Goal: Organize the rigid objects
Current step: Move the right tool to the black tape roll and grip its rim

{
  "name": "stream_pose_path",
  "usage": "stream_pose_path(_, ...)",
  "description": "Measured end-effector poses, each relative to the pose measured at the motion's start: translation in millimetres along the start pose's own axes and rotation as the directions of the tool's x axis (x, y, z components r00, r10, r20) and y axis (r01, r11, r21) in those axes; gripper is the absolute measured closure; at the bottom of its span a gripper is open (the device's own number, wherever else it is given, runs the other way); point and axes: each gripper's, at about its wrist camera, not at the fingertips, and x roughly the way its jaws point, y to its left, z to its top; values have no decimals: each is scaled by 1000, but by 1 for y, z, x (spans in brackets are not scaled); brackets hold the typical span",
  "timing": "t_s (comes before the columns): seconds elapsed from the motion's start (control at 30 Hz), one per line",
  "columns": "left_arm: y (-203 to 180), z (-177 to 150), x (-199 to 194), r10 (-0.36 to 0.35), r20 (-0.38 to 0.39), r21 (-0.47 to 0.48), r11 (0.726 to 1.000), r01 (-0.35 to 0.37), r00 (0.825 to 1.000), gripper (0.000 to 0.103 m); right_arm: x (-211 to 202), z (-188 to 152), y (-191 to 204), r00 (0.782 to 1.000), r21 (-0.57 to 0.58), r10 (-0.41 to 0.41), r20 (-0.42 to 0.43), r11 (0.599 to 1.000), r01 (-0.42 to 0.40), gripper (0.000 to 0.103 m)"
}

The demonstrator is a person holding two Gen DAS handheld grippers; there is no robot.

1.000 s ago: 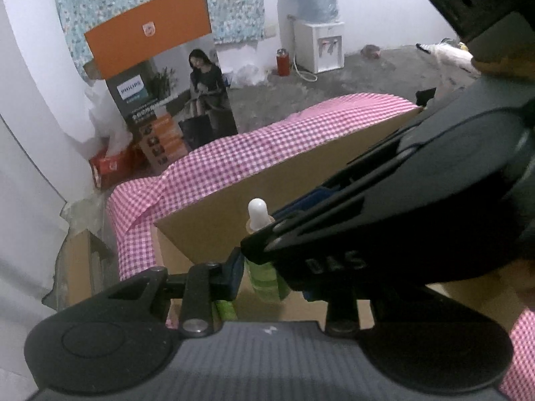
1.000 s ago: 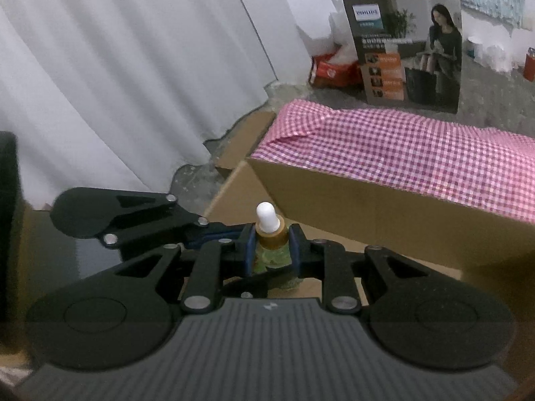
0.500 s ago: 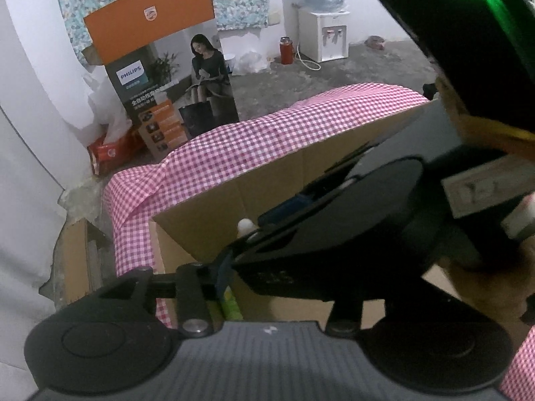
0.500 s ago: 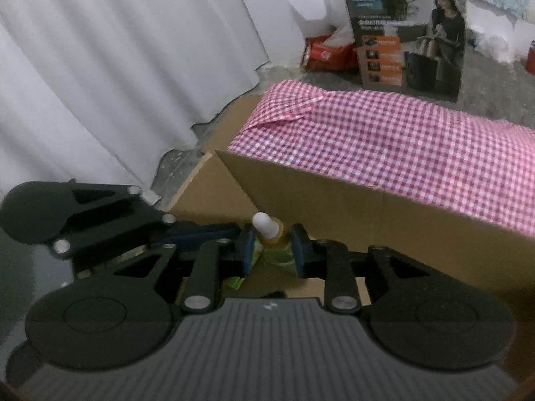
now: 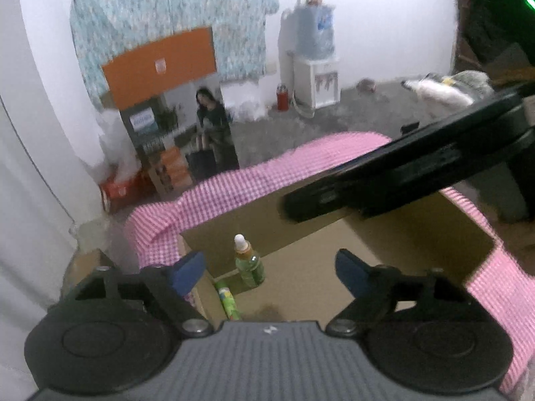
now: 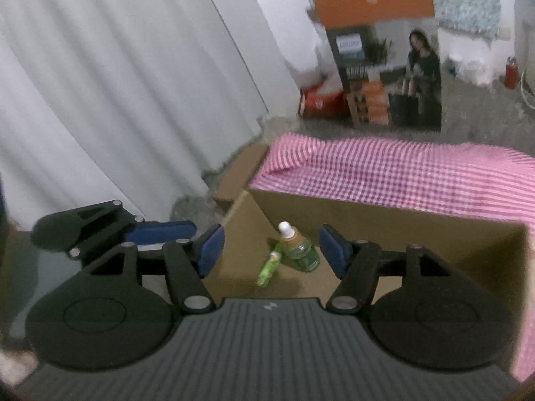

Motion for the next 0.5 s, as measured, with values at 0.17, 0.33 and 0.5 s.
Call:
stream_pose_path(0.17, -27, -26, -51, -12, 51, 21, 1000, 11, 999, 11, -90, -47, 8, 995, -14, 9, 100, 1000, -7, 36)
stream_pose_path(0.33, -52, -67, -69, -86, 43, 0, 996, 86, 995, 11, -144, -119, 10, 994, 3, -3, 109, 1000, 3, 36)
stream_pose_path(0.5, -77, -118, -64, -128, 6, -42, 991, 128, 992, 11, -157, -195, 13, 999, 68, -1, 51, 998, -2, 38)
